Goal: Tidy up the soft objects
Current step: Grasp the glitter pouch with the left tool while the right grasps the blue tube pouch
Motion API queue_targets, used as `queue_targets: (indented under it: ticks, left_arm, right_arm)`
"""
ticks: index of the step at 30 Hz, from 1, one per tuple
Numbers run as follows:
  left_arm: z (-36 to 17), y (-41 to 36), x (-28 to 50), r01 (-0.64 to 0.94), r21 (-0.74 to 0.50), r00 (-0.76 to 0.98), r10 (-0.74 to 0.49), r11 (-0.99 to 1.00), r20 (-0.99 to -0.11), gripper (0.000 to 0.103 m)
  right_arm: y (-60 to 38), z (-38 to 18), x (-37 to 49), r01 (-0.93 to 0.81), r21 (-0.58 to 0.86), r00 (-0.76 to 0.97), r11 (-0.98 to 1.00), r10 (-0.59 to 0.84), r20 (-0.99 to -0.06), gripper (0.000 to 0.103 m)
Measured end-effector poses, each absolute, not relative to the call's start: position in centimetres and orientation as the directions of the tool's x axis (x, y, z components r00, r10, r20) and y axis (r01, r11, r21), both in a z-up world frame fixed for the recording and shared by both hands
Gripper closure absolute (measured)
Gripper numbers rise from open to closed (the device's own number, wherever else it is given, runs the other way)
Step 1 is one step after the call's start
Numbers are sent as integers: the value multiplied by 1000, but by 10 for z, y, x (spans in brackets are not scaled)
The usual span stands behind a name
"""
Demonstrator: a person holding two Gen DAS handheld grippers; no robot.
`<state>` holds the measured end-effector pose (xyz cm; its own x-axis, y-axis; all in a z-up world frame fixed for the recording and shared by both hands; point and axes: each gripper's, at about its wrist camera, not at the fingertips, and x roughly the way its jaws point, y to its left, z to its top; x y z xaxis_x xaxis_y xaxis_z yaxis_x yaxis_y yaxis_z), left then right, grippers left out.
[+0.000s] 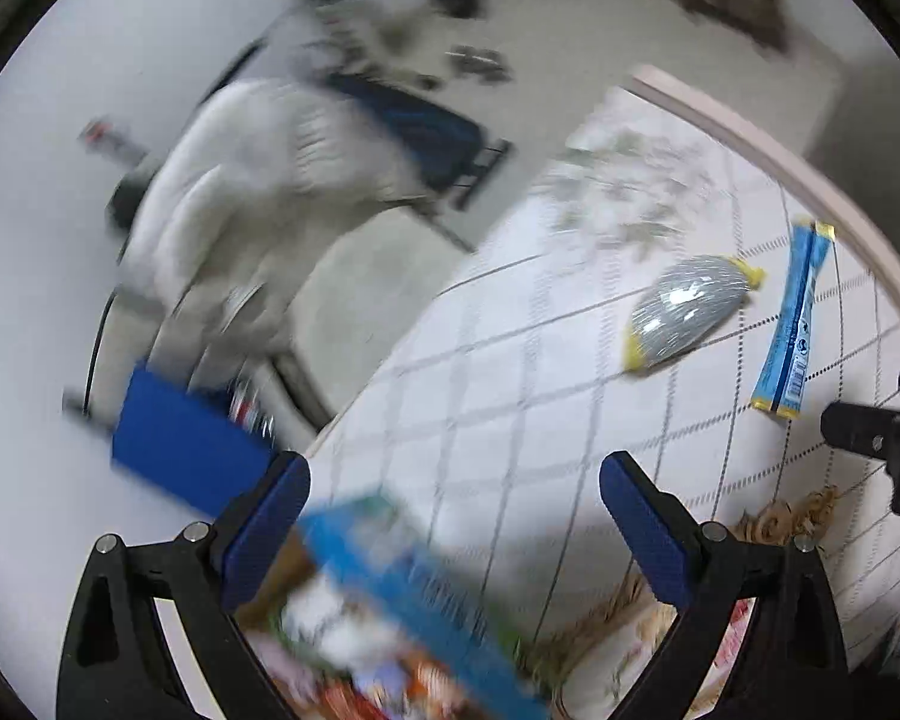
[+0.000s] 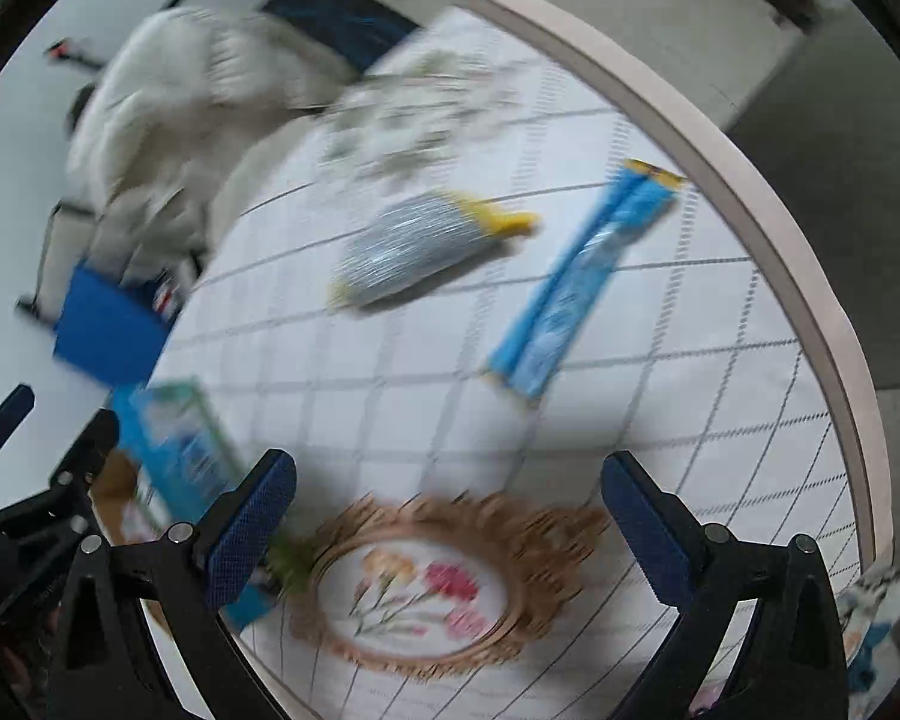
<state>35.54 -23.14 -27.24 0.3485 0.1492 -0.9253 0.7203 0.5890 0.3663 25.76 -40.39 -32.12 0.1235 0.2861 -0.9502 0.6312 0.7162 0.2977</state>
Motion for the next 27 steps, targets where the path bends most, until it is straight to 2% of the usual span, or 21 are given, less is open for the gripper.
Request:
queue_targets:
  ticks: [6, 11, 12, 14, 15, 16, 19, 25, 27]
  left_arm:
    - [-353, -333, 356, 886, 301, 263, 153, 353, -953, 4]
    - [-400, -368, 351, 948, 232, 191, 195, 218, -962, 4]
    - [-407, -371, 349, 953, 220, 179, 199, 206, -963, 6]
    - [-417, -369, 350, 955, 195, 143, 227, 226, -963, 30]
    - [-416, -366, 353, 949, 166, 110, 212, 269, -971, 39]
    - [-414, -363, 358, 937, 151, 87, 209, 316, -974, 44]
    - [-410, -341, 375, 860, 99, 11, 176, 501, -984, 46]
    - [-404, -280, 403, 599, -24, -112, 54, 800, -992, 48]
    - [-401, -262, 408, 510, -51, -124, 15, 858, -992, 49]
  right_arm:
    - [-459, -369, 263, 704, 285, 87, 650, 319, -944, 7]
    - [-489, -390, 255, 726, 277, 66, 629, 337, -939, 8]
    - [-491, -392, 254, 727, 278, 64, 628, 341, -938, 8]
    - [-496, -397, 252, 726, 283, 61, 627, 351, -935, 8]
    - [-497, -398, 252, 725, 287, 62, 626, 356, -932, 8]
    - [-498, -400, 252, 724, 293, 62, 624, 364, -929, 8]
    - [-494, -402, 260, 715, 314, 73, 624, 381, -922, 8]
    - [-475, -416, 295, 687, 262, 12, 678, 350, -937, 29]
    - [-466, -428, 306, 677, 206, -51, 707, 325, -944, 50]
